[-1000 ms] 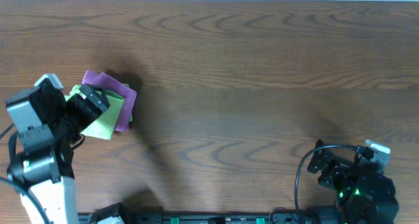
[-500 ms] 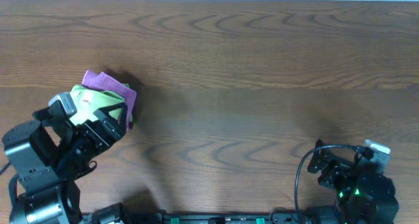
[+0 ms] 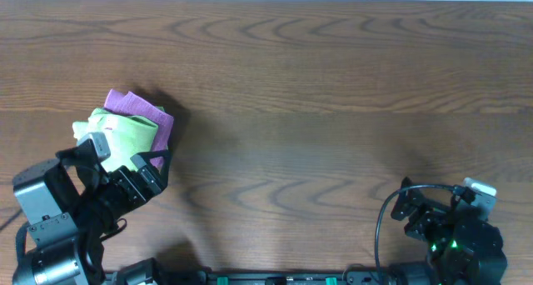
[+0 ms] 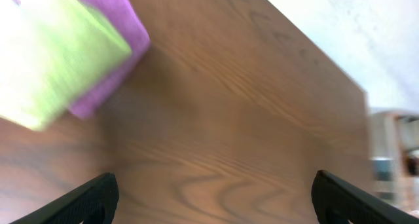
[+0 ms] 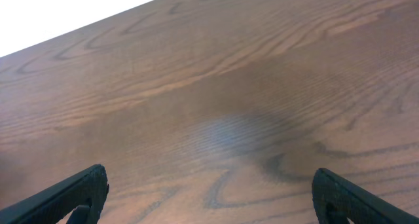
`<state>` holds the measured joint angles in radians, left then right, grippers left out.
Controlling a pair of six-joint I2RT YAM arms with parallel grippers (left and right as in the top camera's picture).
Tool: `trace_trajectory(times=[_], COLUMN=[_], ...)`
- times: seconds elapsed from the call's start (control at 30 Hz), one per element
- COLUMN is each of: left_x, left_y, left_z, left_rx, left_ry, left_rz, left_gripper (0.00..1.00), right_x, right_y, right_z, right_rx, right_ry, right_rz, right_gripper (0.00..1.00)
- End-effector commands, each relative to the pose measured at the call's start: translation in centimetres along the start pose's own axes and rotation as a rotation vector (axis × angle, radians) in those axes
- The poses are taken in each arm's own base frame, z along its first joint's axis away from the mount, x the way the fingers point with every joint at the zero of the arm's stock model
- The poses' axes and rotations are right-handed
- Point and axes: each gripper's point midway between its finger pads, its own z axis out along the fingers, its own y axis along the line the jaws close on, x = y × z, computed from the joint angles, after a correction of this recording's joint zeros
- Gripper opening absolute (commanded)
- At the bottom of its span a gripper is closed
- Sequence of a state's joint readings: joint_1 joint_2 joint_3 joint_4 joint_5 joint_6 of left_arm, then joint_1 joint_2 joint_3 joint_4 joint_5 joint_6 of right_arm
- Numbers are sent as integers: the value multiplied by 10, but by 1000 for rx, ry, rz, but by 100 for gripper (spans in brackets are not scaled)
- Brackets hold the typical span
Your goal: Fold the cloth
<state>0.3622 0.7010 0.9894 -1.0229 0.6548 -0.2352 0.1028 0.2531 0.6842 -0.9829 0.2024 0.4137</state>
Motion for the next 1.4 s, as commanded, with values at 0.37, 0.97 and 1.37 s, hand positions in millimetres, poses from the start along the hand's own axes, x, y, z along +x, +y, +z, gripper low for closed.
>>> trace_trajectory(times=[0.37,0.97,1.37], left_x=[10,75,100], left_y=[53,126,157], left_z=[-9,39,45], left_rx=[-309,-406,-503], left_ry=[-249,-203,-90], left_rz=[439,539,538], left_gripper=[95,95,95], right_x=[-1,-1,-1], right_y=[-3,-3,-3], right_z=[-1,-1,-1], right_rx=[14,14,14], right_ry=[-9,-9,-9], right_rz=[16,16,16], right_gripper=[99,99,99])
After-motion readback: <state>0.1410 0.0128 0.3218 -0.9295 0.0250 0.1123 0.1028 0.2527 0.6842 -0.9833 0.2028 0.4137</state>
